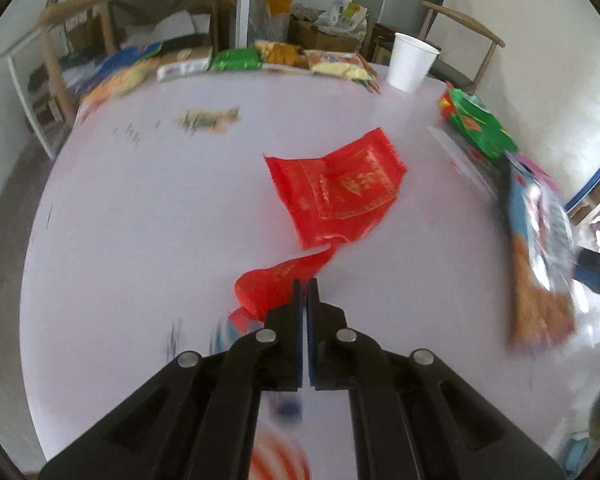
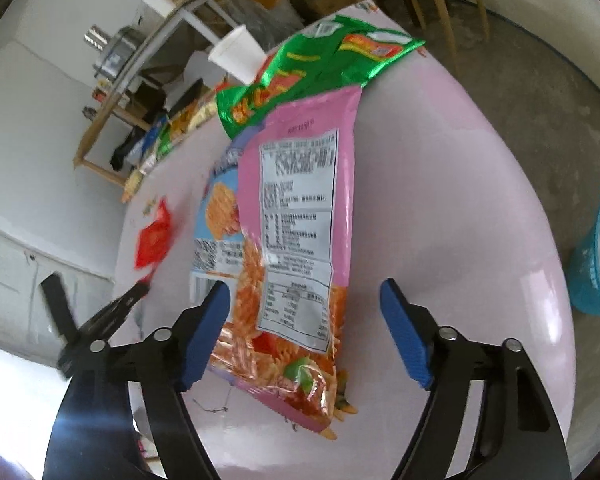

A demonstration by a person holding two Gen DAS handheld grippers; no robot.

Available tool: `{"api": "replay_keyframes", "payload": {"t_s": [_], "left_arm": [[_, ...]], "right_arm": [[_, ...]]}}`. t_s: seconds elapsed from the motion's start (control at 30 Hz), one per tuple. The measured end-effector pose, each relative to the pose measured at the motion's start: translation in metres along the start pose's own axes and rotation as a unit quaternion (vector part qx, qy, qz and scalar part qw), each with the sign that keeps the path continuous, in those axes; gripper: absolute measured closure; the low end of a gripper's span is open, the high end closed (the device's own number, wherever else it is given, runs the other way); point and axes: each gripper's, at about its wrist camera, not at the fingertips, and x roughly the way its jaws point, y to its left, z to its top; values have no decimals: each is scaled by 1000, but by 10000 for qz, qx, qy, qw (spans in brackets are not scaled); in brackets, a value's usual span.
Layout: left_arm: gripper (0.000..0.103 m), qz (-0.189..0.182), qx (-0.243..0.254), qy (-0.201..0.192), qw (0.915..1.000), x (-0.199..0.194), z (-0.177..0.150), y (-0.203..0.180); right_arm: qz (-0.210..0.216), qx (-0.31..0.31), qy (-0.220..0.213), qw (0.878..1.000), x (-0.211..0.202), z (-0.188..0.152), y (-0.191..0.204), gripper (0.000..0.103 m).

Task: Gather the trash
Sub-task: 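Grasp the red candy wrapper with the left gripper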

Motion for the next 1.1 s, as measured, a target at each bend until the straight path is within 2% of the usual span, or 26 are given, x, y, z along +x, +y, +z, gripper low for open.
{"api": "replay_keyframes", "payload": {"t_s": [0.13,0.2,0.23,0.37,0.67,0.77,0.83,1.0,1.1], "left_arm": [[102,-168,-357,49,9992,-23,-34,7],[102,-196,-670,73,9975,-33,-50,9],[101,-284,-796,90,9964,-39,-59,9],[100,-397,-939,100,9947,-51,-79,5],[80,-246,-1292,-213,9911,-89,-96,27],[66,-220,-1320,-374,9903,-99,-89,32],[51,-129,-1312,-447,9903,-102,-77,33],[44,-124,-1228,-584,9906,-91,-43,36],[43,-456,-1354,-395,9890,-65,-19,37]], "right_arm": [[20,-63,104,9999,2,-12,5,58],[50,-67,146,9999,2,-21,6,78],[72,-22,173,9998,2,-26,5,83],[250,90,133,9996,-7,-50,2,86],[316,-174,198,9992,-22,-98,16,88],[380,-257,266,9986,-20,-106,25,88],[417,-285,296,9983,-18,-107,27,88],[458,-295,340,9979,-19,-106,24,87],[506,-263,359,9977,-19,-108,22,87]]}}
